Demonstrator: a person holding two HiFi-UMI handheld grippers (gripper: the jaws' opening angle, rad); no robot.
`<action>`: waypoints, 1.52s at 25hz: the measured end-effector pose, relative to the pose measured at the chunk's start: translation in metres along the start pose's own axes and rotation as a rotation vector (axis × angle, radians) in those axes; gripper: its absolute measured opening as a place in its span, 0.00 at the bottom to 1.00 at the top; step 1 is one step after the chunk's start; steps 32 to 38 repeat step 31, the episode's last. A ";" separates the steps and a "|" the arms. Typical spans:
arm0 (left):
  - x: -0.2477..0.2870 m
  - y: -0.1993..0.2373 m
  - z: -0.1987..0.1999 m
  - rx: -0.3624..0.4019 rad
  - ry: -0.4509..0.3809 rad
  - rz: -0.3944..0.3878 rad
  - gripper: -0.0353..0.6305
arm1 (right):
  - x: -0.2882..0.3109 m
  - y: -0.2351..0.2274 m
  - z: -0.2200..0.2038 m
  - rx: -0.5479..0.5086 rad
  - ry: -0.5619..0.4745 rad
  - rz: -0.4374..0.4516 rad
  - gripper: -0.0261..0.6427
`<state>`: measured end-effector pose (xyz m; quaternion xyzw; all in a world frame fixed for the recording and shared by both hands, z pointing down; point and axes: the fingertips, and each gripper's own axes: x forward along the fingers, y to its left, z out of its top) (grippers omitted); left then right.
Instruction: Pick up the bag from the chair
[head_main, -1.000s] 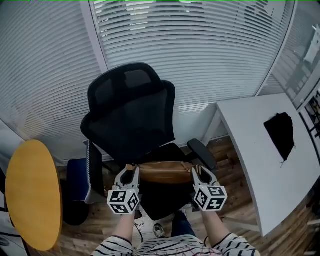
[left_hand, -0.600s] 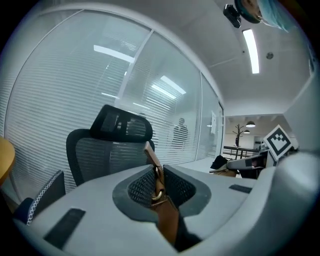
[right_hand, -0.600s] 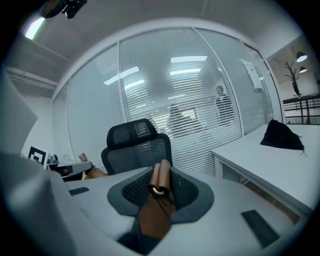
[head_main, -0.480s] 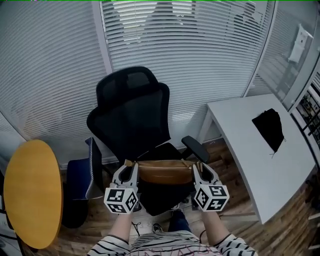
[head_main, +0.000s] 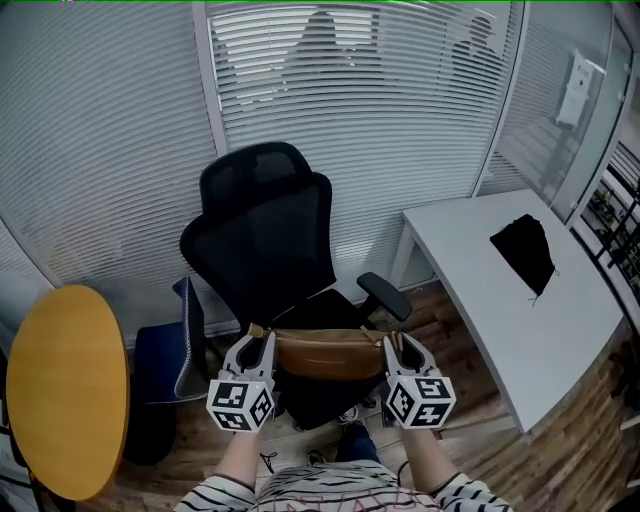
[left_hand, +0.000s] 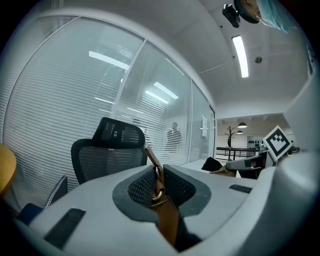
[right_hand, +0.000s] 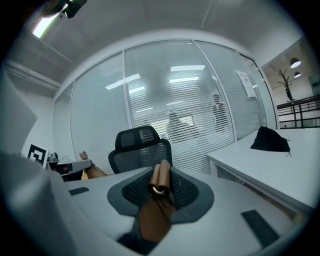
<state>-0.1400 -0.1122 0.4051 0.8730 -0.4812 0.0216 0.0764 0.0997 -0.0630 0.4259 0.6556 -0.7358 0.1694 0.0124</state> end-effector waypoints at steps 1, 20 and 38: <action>-0.003 -0.001 0.001 0.002 -0.001 -0.002 0.15 | -0.004 0.001 -0.001 -0.001 0.001 -0.002 0.21; -0.021 -0.020 0.002 0.031 -0.005 -0.035 0.15 | -0.033 0.001 -0.009 -0.030 0.004 -0.036 0.21; -0.014 -0.015 -0.008 0.024 0.020 -0.023 0.15 | -0.023 -0.002 -0.017 -0.023 0.024 -0.037 0.21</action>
